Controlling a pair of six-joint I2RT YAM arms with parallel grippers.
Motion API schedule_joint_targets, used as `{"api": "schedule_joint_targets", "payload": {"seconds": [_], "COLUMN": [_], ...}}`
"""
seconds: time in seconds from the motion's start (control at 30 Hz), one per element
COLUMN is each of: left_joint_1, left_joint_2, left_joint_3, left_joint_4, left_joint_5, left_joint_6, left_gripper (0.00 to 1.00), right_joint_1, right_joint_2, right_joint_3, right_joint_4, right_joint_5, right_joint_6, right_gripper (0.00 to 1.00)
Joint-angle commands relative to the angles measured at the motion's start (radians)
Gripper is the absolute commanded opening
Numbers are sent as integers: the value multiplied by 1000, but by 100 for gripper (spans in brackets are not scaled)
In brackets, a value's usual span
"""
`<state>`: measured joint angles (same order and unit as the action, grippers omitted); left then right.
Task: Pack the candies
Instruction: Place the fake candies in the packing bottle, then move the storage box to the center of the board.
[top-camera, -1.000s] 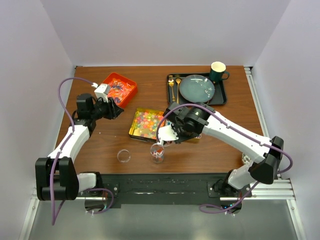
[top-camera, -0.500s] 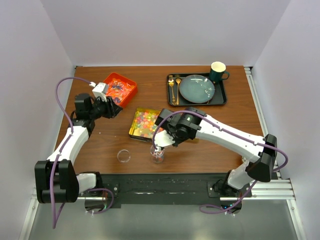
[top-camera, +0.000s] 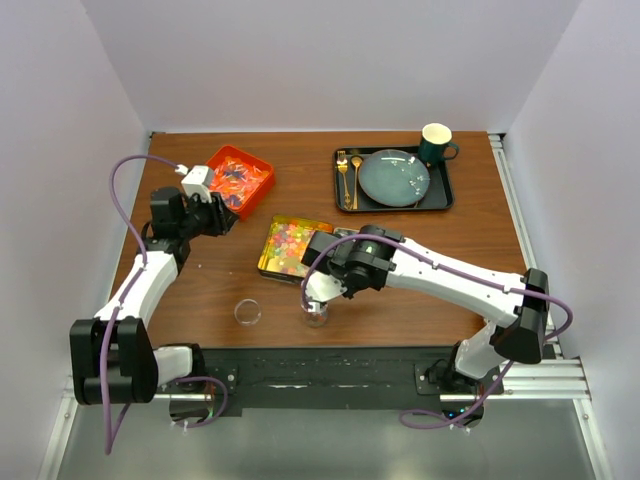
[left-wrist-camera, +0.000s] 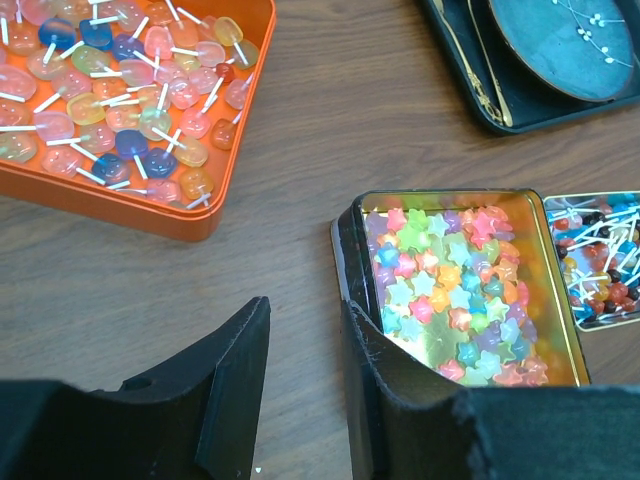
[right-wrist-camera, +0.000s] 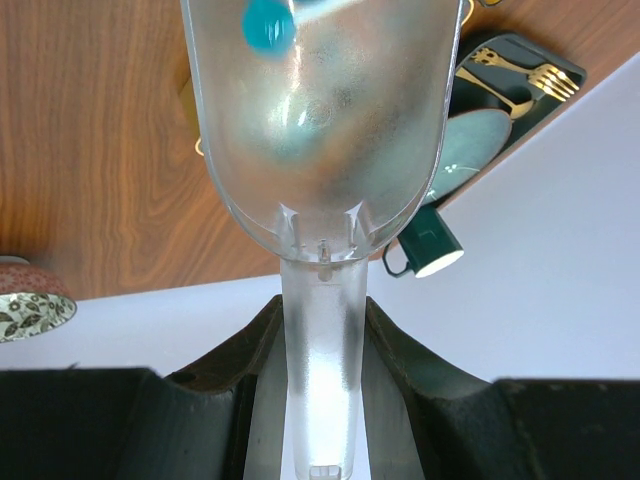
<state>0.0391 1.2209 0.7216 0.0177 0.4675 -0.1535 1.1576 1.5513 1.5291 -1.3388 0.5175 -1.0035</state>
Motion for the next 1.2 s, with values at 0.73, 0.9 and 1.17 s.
{"api": "schedule_joint_targets", "payload": {"seconds": [0.73,0.9,1.17], "left_joint_1": [-157,-243,-375], "left_joint_2": [252,333,377], "left_joint_3": [7,59,90], "left_joint_4": [28,7,2], "left_joint_5": [-64,5,105], "left_joint_6": [137,149,127], "left_gripper": [0,0,0], "right_joint_1": [-178,-481,-570], "right_joint_2": [-22,-10,-48], "right_joint_3": [305,457,341], "right_joint_4": [-25,-6,20], "right_joint_5": [119,-14,-39], "right_joint_6": [388,554,536], "right_gripper": [0,0,0]}}
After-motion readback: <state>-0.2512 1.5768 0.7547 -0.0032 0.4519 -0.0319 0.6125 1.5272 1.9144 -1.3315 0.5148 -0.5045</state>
